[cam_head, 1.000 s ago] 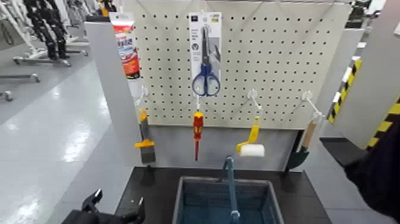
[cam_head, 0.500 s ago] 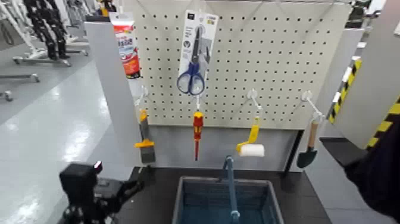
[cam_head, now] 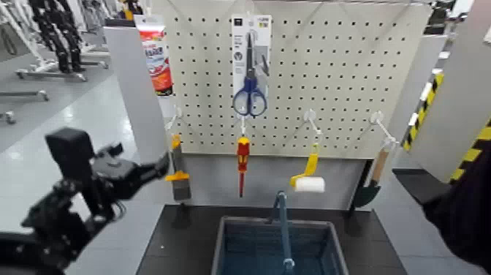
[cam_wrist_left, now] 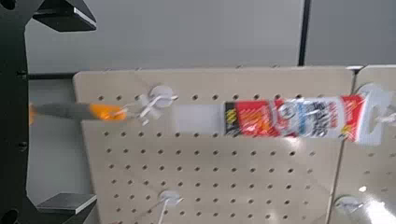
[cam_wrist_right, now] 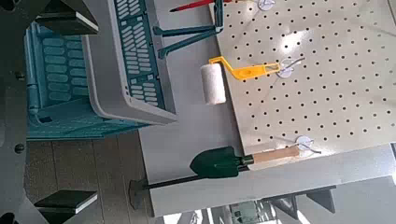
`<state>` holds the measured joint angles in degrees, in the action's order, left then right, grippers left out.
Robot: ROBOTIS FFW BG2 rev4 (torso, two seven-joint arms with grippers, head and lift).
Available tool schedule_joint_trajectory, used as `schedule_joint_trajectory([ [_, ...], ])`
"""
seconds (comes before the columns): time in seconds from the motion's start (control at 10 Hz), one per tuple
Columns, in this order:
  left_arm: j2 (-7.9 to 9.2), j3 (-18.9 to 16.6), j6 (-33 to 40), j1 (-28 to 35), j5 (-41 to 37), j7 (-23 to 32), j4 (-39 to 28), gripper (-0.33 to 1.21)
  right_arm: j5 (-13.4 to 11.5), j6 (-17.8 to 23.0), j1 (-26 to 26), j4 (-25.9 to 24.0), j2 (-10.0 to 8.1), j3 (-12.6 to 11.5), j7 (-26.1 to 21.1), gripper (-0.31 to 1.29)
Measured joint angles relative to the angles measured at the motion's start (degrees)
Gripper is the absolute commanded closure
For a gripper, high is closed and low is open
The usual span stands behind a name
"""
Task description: Put the red glue tube into the crate.
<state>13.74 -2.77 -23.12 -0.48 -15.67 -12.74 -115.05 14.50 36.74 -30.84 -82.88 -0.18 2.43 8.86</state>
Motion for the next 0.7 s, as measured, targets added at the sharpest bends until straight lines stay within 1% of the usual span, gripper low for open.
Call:
schedule_joint_trajectory([
  [0.1,0.24,-0.68,-0.46,-1.49,-0.5,0.89,0.09,0.05,0.0,0.0,0.02,0.01,0.0,0.04,-0.04,0.06],
  [0.3,0.65,-2.07,-2.67,-5.35,-1.18,-1.47,0.52,0.04,0.0,0.0,0.09,0.07,0.0,0.1,0.01,0.06],
  [0.4,1.23,-1.9,-2.89,-7.6,-1.75,-2.41,1.62,0.04,0.0,0.0,0.14,0.11,0.0,0.17,0.01,0.06],
  [0.6,2.04,-0.96,-2.31,-12.49,-2.59,-6.22,5.28,0.04,0.0,0.0,0.24,0.17,0.0,0.28,0.01,0.06],
  [0.7,2.17,-0.8,-2.27,-14.9,-2.92,-9.12,7.33,0.04,0.0,0.0,0.3,0.18,0.0,0.32,0.01,0.06],
])
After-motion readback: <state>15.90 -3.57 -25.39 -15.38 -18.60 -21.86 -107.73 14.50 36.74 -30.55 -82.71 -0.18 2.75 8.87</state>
